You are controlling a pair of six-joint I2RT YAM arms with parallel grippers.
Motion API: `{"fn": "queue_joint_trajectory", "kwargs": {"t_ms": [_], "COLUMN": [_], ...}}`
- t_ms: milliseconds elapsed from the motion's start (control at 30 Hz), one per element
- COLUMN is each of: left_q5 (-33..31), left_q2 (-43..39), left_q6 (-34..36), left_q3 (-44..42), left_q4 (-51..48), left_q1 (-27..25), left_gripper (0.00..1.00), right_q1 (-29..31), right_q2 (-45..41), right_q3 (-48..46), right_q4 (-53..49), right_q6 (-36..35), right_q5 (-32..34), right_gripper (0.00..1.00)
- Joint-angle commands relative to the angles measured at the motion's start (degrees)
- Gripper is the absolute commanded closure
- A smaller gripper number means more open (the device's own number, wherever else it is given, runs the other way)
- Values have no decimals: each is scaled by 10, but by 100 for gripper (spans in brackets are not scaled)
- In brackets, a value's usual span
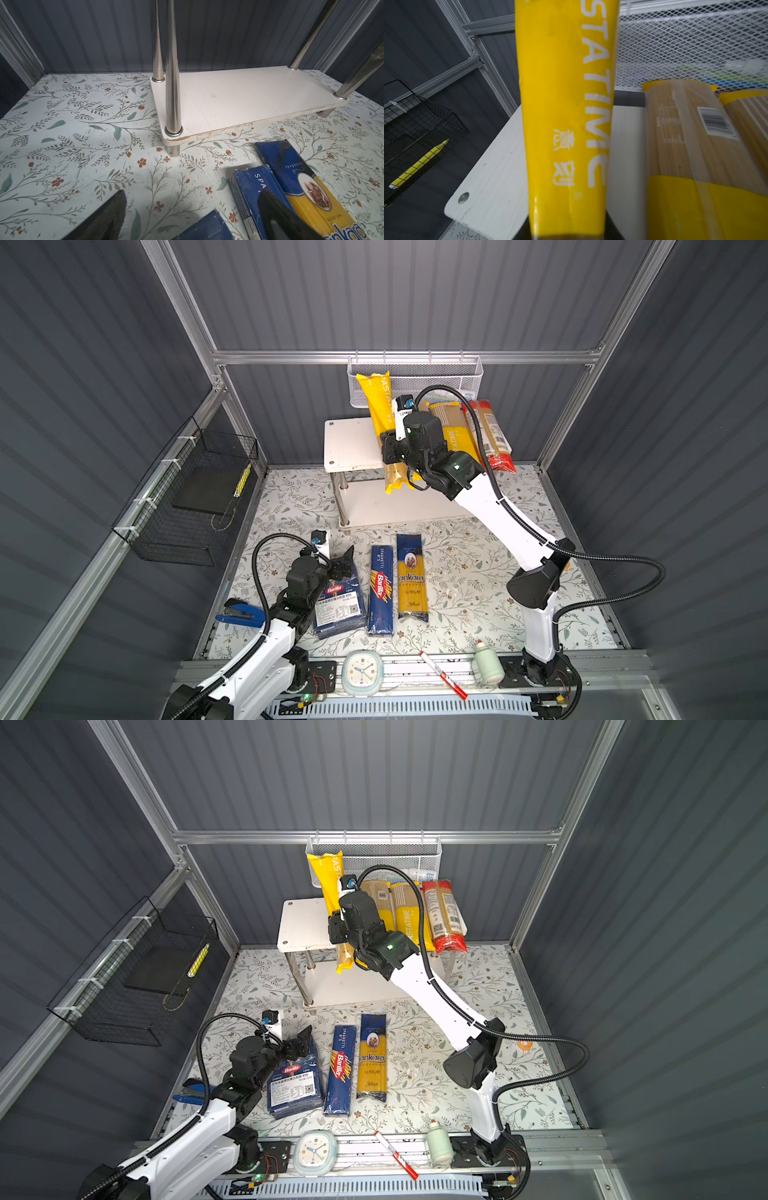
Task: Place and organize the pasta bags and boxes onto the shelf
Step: 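Lower the Pastatime bag onto the top tier beside the other bags, open right gripper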
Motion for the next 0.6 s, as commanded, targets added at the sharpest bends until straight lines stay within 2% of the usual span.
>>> {"fn": "queue_joint_trajectory", "kwargs": {"t_ms": [0,567], "left_q5": [-6,-7], "left_q2": [-5,-8], "left_q6": [-5,-5], "left_q3": [4,3], "left_q4": [11,11], "left_q1": [0,0], "left_gripper": [1,1], "right_q1": [-12,-12], "right_q2": [7,4], "right_q3": [11,3], "right_q4": [44,51], "right_q6": [4,15], "right_q5": [26,32], "right_gripper": [66,63]}}
